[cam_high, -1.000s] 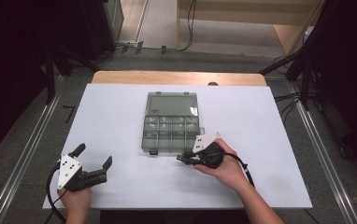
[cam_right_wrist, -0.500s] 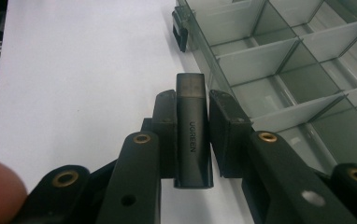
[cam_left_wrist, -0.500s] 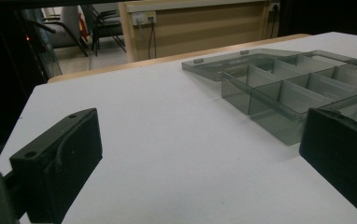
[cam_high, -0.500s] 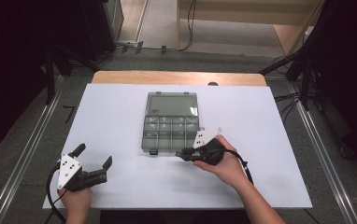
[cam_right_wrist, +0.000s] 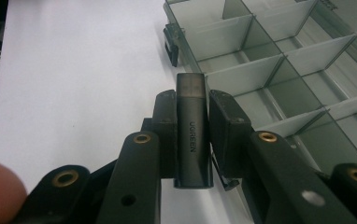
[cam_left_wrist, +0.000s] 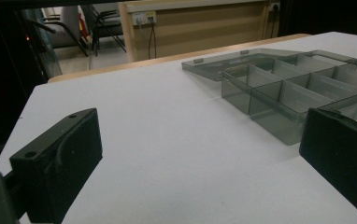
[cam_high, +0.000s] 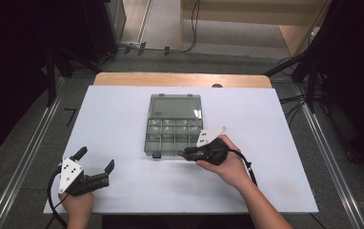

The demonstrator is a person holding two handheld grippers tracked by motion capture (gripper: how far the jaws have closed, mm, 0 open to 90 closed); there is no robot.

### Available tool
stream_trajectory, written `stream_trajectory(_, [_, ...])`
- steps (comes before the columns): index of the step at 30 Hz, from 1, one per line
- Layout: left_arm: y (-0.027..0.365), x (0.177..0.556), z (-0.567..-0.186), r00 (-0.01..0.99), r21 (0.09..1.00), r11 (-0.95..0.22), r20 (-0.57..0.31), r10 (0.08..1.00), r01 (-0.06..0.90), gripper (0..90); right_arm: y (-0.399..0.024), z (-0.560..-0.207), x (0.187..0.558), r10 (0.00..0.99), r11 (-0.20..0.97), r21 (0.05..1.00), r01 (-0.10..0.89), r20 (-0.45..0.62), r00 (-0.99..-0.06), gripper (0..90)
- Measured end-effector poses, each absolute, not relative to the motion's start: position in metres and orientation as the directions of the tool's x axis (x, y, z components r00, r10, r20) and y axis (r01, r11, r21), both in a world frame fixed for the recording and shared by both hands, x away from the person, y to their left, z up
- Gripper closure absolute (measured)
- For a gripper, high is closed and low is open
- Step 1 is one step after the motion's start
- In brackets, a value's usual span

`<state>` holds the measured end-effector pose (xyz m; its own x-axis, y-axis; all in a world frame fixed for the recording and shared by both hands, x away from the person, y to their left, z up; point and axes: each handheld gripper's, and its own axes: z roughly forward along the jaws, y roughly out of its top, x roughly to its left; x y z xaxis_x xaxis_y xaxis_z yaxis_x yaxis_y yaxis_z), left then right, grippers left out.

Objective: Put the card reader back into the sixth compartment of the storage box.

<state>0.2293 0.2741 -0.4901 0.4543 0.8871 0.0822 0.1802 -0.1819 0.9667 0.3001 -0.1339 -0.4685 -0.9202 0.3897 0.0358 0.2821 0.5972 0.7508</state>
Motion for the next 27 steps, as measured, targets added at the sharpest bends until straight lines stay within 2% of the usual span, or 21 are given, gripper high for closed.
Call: stream_trajectory(27, [0.274,0.229,-0.490,0.455,0.967,-0.180,0.080,0.887,0.180,0.0,-0.123,-0.456,0.310,0.395,0.582,0.764,0.279,0.035,-0.918,71.3])
